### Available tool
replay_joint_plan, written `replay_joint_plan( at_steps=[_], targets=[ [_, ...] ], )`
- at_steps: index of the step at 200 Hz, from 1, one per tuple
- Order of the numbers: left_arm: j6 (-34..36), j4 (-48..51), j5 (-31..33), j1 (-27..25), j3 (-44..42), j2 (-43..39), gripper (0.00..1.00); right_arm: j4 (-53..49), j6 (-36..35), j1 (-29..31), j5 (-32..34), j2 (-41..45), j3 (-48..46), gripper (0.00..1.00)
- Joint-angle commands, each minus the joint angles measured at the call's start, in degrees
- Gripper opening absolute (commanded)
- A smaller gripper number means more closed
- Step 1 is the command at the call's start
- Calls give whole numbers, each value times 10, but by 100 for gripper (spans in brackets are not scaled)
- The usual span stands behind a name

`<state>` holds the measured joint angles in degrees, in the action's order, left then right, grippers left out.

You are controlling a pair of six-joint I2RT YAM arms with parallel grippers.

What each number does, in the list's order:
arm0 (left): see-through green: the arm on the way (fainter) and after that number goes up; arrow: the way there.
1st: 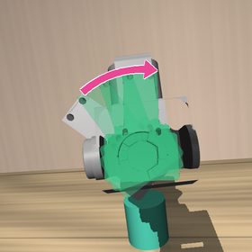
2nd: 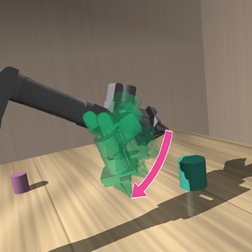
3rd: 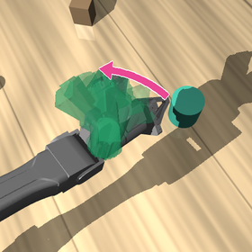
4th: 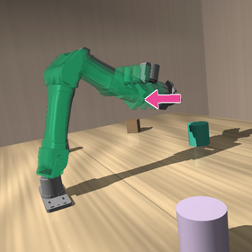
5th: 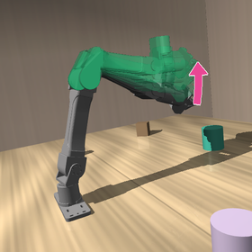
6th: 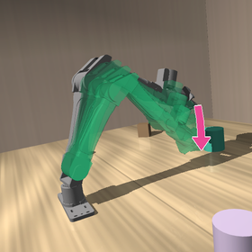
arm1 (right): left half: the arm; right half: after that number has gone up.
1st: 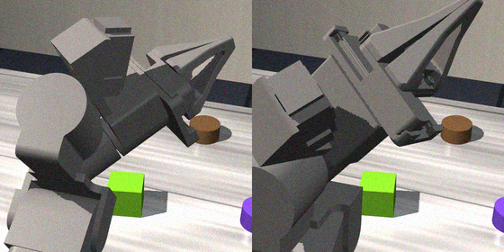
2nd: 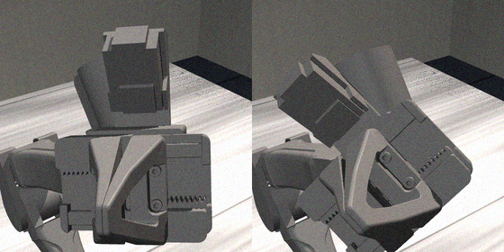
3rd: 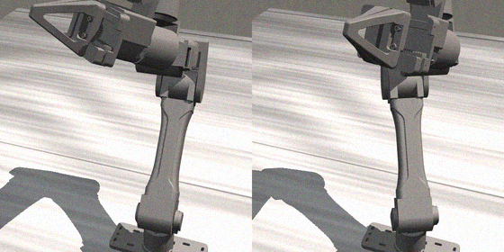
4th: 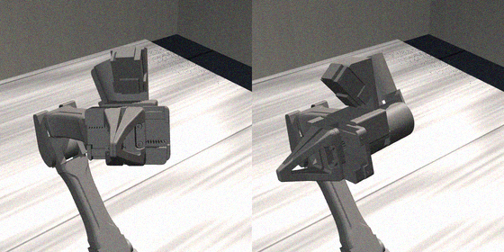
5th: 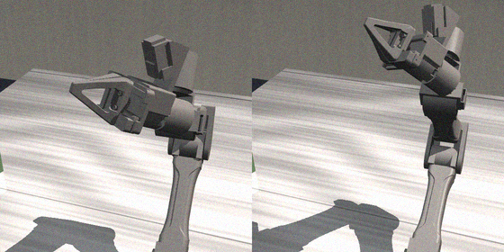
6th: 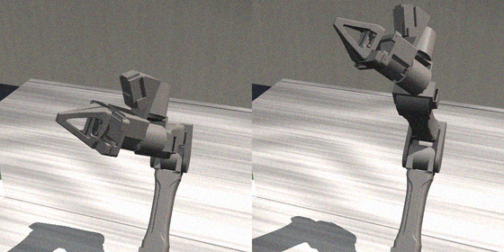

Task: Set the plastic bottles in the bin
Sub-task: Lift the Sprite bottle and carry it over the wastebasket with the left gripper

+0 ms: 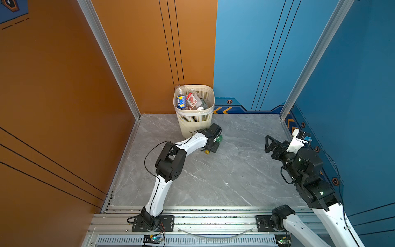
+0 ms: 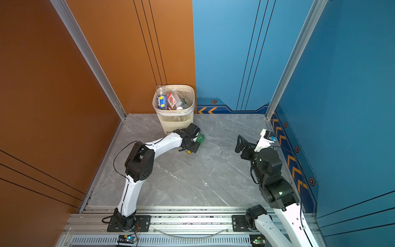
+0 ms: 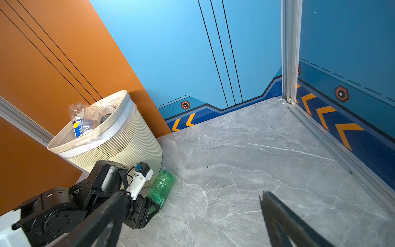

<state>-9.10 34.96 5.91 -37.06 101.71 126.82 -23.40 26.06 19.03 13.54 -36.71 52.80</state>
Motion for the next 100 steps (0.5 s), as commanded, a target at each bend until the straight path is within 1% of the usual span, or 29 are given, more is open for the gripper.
replay_joint_plan(
  at_steps=[1,53,83,100],
  targets=[
    [-5,15,-13,-17,7,-59,59,-9,11,-6,-4,10,-6,99],
    [-18,2,-11,-52,8,-174,57,-21,12,-9,0,31,-8,99],
    [-13,-44,-5,-59,36,-238,57,-24,16,-10,2,41,-8,99],
    [-3,-80,15,-54,51,-261,57,-28,18,-11,1,45,-8,99]
  ],
)
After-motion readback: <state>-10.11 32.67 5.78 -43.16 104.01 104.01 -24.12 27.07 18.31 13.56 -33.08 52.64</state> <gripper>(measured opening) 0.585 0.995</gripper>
